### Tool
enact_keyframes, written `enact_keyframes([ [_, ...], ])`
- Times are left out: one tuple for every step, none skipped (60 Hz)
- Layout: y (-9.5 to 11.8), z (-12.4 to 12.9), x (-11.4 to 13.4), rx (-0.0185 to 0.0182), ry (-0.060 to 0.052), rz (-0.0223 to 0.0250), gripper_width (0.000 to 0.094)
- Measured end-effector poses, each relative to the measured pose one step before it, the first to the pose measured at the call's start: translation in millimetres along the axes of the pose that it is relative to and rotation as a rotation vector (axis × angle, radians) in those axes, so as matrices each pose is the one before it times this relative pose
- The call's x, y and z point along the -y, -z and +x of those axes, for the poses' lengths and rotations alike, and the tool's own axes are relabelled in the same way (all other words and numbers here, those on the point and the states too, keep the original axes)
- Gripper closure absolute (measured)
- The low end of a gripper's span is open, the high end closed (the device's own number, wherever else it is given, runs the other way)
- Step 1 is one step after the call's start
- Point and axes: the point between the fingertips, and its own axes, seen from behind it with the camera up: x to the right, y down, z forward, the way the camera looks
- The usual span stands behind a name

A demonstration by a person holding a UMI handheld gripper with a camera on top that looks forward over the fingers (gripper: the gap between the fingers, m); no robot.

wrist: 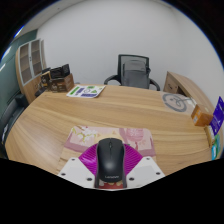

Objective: Arrange mouse

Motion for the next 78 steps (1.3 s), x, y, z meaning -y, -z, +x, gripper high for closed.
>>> enact_keyframes([
  [-1.32,-0.93,-2.58,0.00458,0.0005,-0.0036,0.0627],
  [-1.03,-1.71,-2.6,0.00275,-0.0001,-0.00404,0.0627],
  [-1.1,-1.08,-2.38,0.00224,0.0019,-0.00332,0.0626],
  [-1.16,-0.65,-1.83,-0.00007,0.0035,-0.00201,0.0625],
  [-0.94,0.11,-1.58,-0.00247,0.0053,-0.0005,0.0624],
  [-0.73,0.02,-1.43,-0.00349,0.0053,-0.00037,0.0623],
  [-0.8,-0.15,-1.69,-0.00217,0.0046,-0.00114,0.0621],
  [-0.6,-0.08,-1.98,-0.00063,0.0039,-0.0025,0.0621],
  [-0.67,-0.24,-2.54,0.00046,0.0026,-0.00285,0.0617],
  [-0.74,-0.04,-2.19,-0.00054,0.0015,-0.00354,0.0605],
  [-0.88,-0.07,-2.08,-0.00101,0.0005,-0.00343,0.0589],
  [-0.2,0.37,-1.22,-0.00181,0.0012,-0.00066,0.0577],
  [0.05,-0.14,1.46,-0.00076,0.002,0.00944,0.0562],
  [-0.29,-0.24,-0.07,-0.00195,0.0047,0.00505,0.0555],
  [-0.21,0.25,-0.56,-0.00243,0.0048,0.00095,0.0544],
  [0.73,-0.06,-0.06,-0.00202,0.004,0.00255,0.0533],
  [0.01,-0.21,0.26,-0.00118,0.0037,0.00279,0.052],
  [-0.05,-0.04,-0.09,-0.00081,0.0034,0.00023,0.0503],
  [-0.04,0.02,-0.13,-0.0015,0.0034,-0.00054,0.0486],
  [-0.17,-0.06,-0.26,-0.00055,0.0038,-0.00174,0.0464],
  [-0.11,-0.49,-0.52,0.00136,0.0028,-0.00382,0.0446],
  [0.2,-0.07,-0.35,-0.00001,0.0012,-0.00474,0.0421],
  [-0.2,0.45,-0.11,-0.00243,0.0003,-0.00379,0.0372],
  [1.81,0.72,-0.18,-0.00296,0.0012,-0.00566,0.0289],
  [1.53,0.67,0.18,-0.00109,0.0005,-0.00411,0.0174],
  [1.95,0.53,0.72,0.00019,-0.002,-0.00281,0.0115],
  [2.65,0.66,1.64,0.00051,-0.0043,0.00118,0.0055],
  [3.78,0.27,2.0,0.00305,-0.0037,0.00194,0.0085],
  [4.33,1.71,2.88,-0.0015,-0.0047,0.00565,0.01],
  [5.29,2.08,3.19,-0.00248,-0.004,0.00623,0.0095],
  [5.87,2.53,3.69,-0.00406,-0.0025,0.00758,0.0086],
  [6.17,2.61,4.29,-0.00502,-0.0016,0.00671,0.0072],
  [7.59,3.59,4.49,-0.00677,-0.0007,0.00994,0.0066],
  [7.74,3.99,4.32,-0.00701,-0.0001,0.00975,0.0068],
  [8.05,4.35,3.91,-0.00832,-0.0005,0.00885,0.0068],
  [8.72,4.47,3.5,-0.00722,-0.0012,0.00779,0.0068],
  [8.71,3.89,3.66,-0.00499,-0.0033,0.00635,0.0068],
  [9.67,4.05,2.82,-0.00309,-0.0049,0.00448,0.007],
  [9.46,3.78,2.5,-0.00201,-0.0058,0.00301,0.0069],
  [9.75,4.23,1.86,-0.00214,-0.0068,0.00214,0.0069],
  [9.86,4.31,1.74,-0.00283,-0.0071,0.00165,0.0068],
  [9.58,4.61,1.55,-0.00279,-0.0075,0.00277,0.0069],
  [9.6,4.9,1.94,-0.00195,-0.0067,0.00275,0.0068],
  [10.37,4.89,1.81,-0.00191,-0.0053,0.00367,0.0067],
  [9.37,5.2,1.1,-0.0035,-0.0039,0.00558,0.0067],
  [9.8,5.99,1.35,-0.00525,-0.0024,0.00193,0.0068],
  [9.46,6.0,0.52,-0.00783,-0.0017,0.00273,0.0067],
  [9.53,6.59,0.14,-0.00897,-0.0018,0.00259,0.0068],
  [9.2,6.54,-0.06,-0.00927,-0.0023,0.00227,0.0066],
  [8.87,6.55,-0.09,-0.00854,-0.0021,0.0031,0.0067],
  [8.45,6.06,-0.26,-0.00699,-0.0013,0.0041,0.0066],
  [8.35,5.82,-0.37,-0.00573,-0.0004,0.00466,0.0067],
  [8.58,6.4,-1.47,-0.0039,0.0009,0.00538,0.0068],
  [7.1,5.35,-1.72,-0.00475,0.0,0.00163,0.0068],
  [7.18,5.49,-2.3,-0.00512,-0.0016,-0.00146,0.0069],
  [7.16,5.46,-2.88,-0.00535,-0.0038,-0.00326,0.0068],
  [6.91,5.65,-3.27,-0.00549,-0.0053,-0.00213,0.0069],
  [6.4,5.0,-2.32,-0.00488,-0.0042,-0.00183,0.0067],
  [6.46,5.32,-3.06,-0.00417,-0.0055,0.00029,0.0067],
  [6.31,5.12,-2.34,-0.00414,-0.0057,0.00139,0.0068],
  [5.91,5.11,-2.29,-0.00452,-0.0057,0.00147,0.0067],
  [5.76,5.6,-2.73,-0.00562,-0.0044,0.00149,0.0067],
  [5.54,5.78,-2.74,-0.00746,-0.0034,0.00041,0.0069],
  [5.26,5.97,-2.88,-0.00842,-0.0034,-0.00005,0.0067],
  [5.4,5.64,-2.74,-0.00768,-0.0039,-0.0002,0.0068],
  [5.06,5.14,-2.52,-0.00621,-0.0034,-0.00007,0.0068],
  [4.66,4.96,-2.45,-0.00527,-0.0017,0.0008,0.0067],
  [3.75,5.98,-2.76,-0.0039,-0.0009,0.00233,0.0067],
  [4.43,4.79,-2.02,-0.00524,-0.0007,0.00148,0.0068],
  [4.21,4.75,-2.13,-0.00503,-0.0011,0.00201,0.0069],
  [4.35,4.11,-2.08,-0.00454,-0.0009,0.00119,0.0067],
  [4.09,4.12,-2.21,-0.00388,-0.0009,0.00176,0.0069],
  [3.95,3.85,-2.14,-0.00319,-0.0012,0.00137,0.0069],
  [3.65,3.41,-2.1,-0.00235,-0.0019,0.00125,0.0069],
  [3.43,3.07,-2.1,-0.0014,-0.0026,0.00073,0.007],
  [3.26,3.18,-2.17,-0.00126,-0.0033,0.00029,0.0069],
  [3.06,1.99,-1.69,-0.00339,-0.0031,0.00005,0.0069],
  [3.3,3.4,-1.98,-0.00224,-0.0023,0.00018,0.0069],
])
